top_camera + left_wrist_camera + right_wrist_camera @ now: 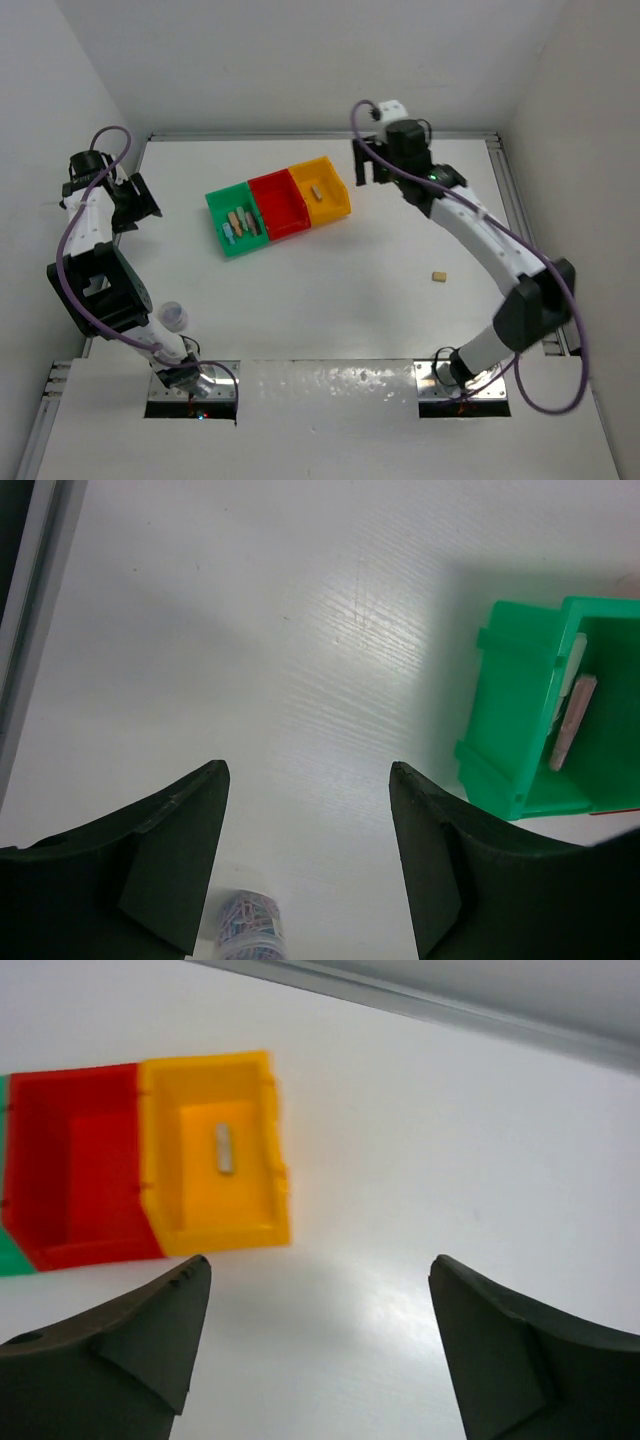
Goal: Sort the stationery into containers
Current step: Place the stationery in the storage box, then pick up the stationery from the center of the board.
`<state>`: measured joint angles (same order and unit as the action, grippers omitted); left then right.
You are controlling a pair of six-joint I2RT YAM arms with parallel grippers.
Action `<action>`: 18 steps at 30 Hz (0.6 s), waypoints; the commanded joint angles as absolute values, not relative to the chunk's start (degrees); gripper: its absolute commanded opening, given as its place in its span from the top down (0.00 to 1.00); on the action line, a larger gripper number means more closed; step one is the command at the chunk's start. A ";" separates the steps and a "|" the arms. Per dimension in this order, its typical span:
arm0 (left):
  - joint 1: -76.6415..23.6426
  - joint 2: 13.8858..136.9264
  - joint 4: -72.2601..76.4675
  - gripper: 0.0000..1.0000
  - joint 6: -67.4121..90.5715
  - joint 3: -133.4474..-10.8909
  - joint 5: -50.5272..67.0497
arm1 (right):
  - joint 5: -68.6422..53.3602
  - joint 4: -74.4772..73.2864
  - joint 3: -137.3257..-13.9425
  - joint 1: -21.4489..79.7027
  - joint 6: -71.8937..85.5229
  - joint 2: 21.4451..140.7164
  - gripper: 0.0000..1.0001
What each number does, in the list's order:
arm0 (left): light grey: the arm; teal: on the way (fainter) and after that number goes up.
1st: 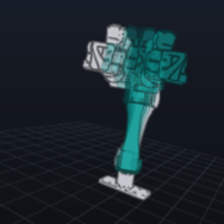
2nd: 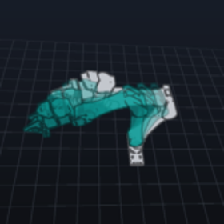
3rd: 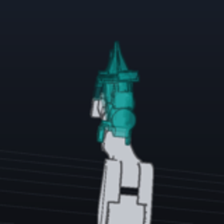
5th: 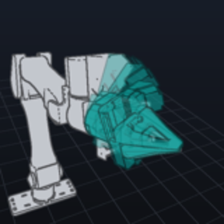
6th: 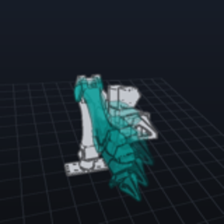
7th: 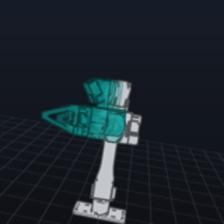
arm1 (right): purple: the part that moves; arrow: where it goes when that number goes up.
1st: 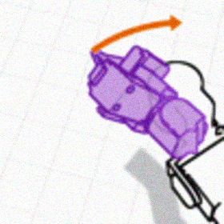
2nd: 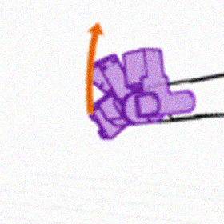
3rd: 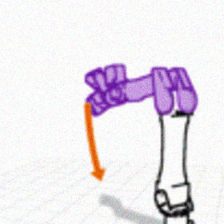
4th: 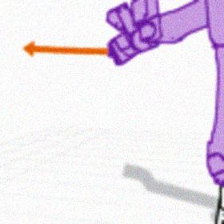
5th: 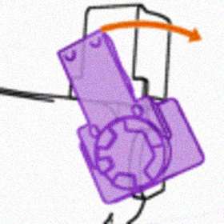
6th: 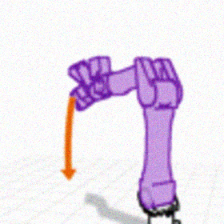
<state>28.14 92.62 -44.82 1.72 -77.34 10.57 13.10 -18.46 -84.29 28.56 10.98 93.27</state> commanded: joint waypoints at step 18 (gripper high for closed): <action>28.92 91.94 -43.77 0.37 1.06 -78.93 12.22 | 14.41 -24.18 -41.75 7.39 27.52 87.01 0.13</action>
